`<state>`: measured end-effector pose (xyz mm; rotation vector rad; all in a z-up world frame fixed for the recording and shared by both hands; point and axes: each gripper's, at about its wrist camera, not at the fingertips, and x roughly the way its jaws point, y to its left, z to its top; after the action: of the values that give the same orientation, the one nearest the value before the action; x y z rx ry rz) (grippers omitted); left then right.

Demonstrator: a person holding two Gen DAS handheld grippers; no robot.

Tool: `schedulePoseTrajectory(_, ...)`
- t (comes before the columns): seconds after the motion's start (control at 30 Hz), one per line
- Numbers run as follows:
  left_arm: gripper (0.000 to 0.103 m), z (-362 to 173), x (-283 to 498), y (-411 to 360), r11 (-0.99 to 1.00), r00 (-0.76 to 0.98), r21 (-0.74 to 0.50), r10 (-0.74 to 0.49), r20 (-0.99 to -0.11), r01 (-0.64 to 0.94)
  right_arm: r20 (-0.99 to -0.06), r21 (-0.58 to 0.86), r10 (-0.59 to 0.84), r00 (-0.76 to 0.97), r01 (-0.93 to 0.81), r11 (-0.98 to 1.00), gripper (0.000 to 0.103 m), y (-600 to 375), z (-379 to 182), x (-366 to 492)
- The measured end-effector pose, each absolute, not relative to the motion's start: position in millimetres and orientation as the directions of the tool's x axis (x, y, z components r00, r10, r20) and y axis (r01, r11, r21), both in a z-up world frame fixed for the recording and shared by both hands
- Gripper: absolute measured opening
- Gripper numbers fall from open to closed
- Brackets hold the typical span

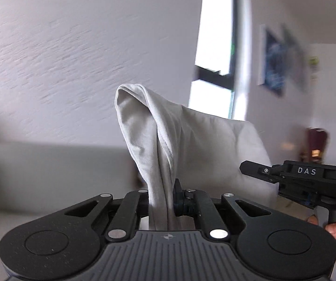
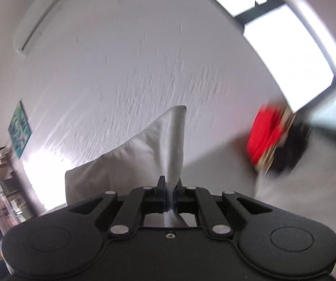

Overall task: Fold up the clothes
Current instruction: 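Carry the folded sweatshirt with both grippers onto the sofa end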

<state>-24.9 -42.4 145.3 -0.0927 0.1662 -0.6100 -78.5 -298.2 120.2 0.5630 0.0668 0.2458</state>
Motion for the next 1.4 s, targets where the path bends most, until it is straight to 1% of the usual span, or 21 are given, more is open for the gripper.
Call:
schedulePoseTrajectory(0.1, 0.006, 149.8, -25.5, -93.0, 0.734, 0.726, -0.205, -0.676, -0.125, 0.647, 0.023, 0.512, 0.145, 0.989, -0.136, 0.848, 0.005, -338.7, 136.9, -116.7)
schedulePoseTrajectory(0.17, 0.006, 147.0, -24.1, -121.8, 0.679, 0.671, -0.25, -0.73, -0.13, 0.69, 0.011, 0.495, 0.075, 0.997, -0.071, 0.866, 0.005, -363.3, 142.2, -138.0)
schedulePoseTrajectory(0.3, 0.006, 124.2, -15.4, -187.2, 0.626, 0.592, -0.253, -0.78, -0.203, 0.738, -0.073, 0.427, -0.058, 0.996, 0.083, 0.9, 0.005, -406.0, 132.6, -154.3)
schedulePoseTrajectory(0.4, 0.006, 93.4, 12.3, -229.9, 0.636, 0.568, -0.255, -0.769, -0.295, 0.728, -0.158, 0.431, -0.103, 0.982, 0.163, 0.888, 0.005, -433.3, 106.6, -132.1)
schedulePoseTrajectory(0.5, 0.006, 58.6, 38.2, -251.0, 0.666, 0.552, -0.274, -0.736, -0.391, 0.694, -0.254, 0.456, -0.11, 0.961, 0.219, 0.863, 0.005, -456.9, 75.0, -103.2)
schedulePoseTrajectory(0.63, 0.006, 24.3, 70.4, -259.2, 0.71, 0.538, -0.298, -0.688, -0.488, 0.638, -0.359, 0.484, -0.07, 0.931, 0.249, 0.839, 0.005, -470.5, 30.1, -57.8)
schedulePoseTrajectory(0.73, 0.006, 9.7, 103.7, -266.8, 0.733, 0.525, -0.307, -0.66, -0.537, 0.607, -0.411, 0.51, -0.067, 0.909, 0.291, 0.81, 0.005, -483.4, 8.9, -21.2)
schedulePoseTrajectory(0.8, 0.008, 0.0, 128.1, -278.5, 0.747, 0.512, -0.324, -0.644, -0.569, 0.58, -0.456, 0.511, -0.058, 0.888, 0.315, 0.8, 0.005, -496.5, -1.2, 8.7)
schedulePoseTrajectory(0.83, 0.014, -4.8, 140.6, -282.7, 0.765, 0.517, -0.316, -0.622, -0.588, 0.562, -0.476, 0.501, -0.074, 0.876, 0.339, 0.796, 0.005, -500.8, -5.0, 17.8)
schedulePoseTrajectory(0.87, 0.021, -8.5, 149.7, -284.0, 0.791, 0.533, -0.296, -0.589, -0.607, 0.536, -0.495, 0.49, -0.089, 0.864, 0.363, 0.793, 0.007, -505.1, -8.8, 27.0)
schedulePoseTrajectory(0.93, 0.019, -12.6, 159.7, -278.4, 0.837, 0.572, -0.26, -0.525, -0.631, 0.482, -0.516, 0.467, -0.12, 0.848, 0.396, 0.791, 0.018, -510.2, -11.4, 26.8)
schedulePoseTrajectory(1.0, 0.024, -12.9, 157.6, -259.5, 0.862, 0.607, -0.251, -0.492, -0.625, 0.44, -0.525, 0.442, -0.153, 0.837, 0.422, 0.792, 0.032, -512.8, -10.7, 14.1)
schedulePoseTrajectory(1.03, 0.026, -12.2, 153.4, -250.1, 0.869, 0.618, -0.244, -0.481, -0.622, 0.431, -0.529, 0.429, -0.169, 0.831, 0.434, 0.792, 0.036, -514.1, -10.4, 7.7)
schedulePoseTrajectory(1.07, 0.026, -10.8, 146.5, -240.8, 0.871, 0.624, -0.233, -0.475, -0.62, 0.432, -0.533, 0.416, -0.185, 0.826, 0.446, 0.792, 0.044, -515.4, -10.1, 1.4)
schedulePoseTrajectory(1.1, 0.026, -9.6, 140.4, -233.0, 0.871, 0.629, -0.226, -0.474, -0.616, 0.436, -0.536, 0.402, -0.199, 0.821, 0.455, 0.794, 0.046, -515.9, -9.8, -5.2)
schedulePoseTrajectory(1.17, 0.026, -7.8, 130.3, -226.9, 0.854, 0.621, -0.234, -0.502, -0.602, 0.464, -0.53, 0.369, -0.205, 0.823, 0.442, 0.818, 0.045, -510.1, -9.9, -20.2)
schedulePoseTrajectory(1.2, 0.026, -7.4, 125.0, -229.0, 0.841, 0.61, -0.238, -0.521, -0.597, 0.486, -0.528, 0.364, -0.192, 0.828, 0.424, 0.829, 0.04, -506.3, -8.5, -24.3)
schedulePoseTrajectory(1.23, 0.026, -7.3, 119.5, -234.6, 0.824, 0.594, -0.241, -0.543, -0.593, 0.512, -0.524, 0.359, -0.17, 0.834, 0.397, 0.845, 0.033, -500.1, -6.7, -27.3)
schedulePoseTrajectory(1.27, 0.026, -7.2, 114.1, -240.3, 0.807, 0.578, -0.244, -0.564, -0.59, 0.538, -0.522, 0.35, -0.15, 0.839, 0.371, 0.86, 0.016, -493.4, -5.0, -29.8)
schedulePoseTrajectory(1.3, 0.026, -8.9, 108.7, -249.1, 0.791, 0.554, -0.238, -0.576, -0.601, 0.564, -0.527, 0.331, -0.137, 0.839, 0.35, 0.876, 0.012, -484.4, -4.0, -30.4)
schedulePoseTrajectory(1.4, 0.029, -24.8, 98.3, -277.4, 0.777, 0.474, -0.207, -0.546, -0.691, 0.594, -0.578, 0.249, -0.115, 0.808, 0.309, 0.918, 0.012, -461.7, -10.6, -22.5)
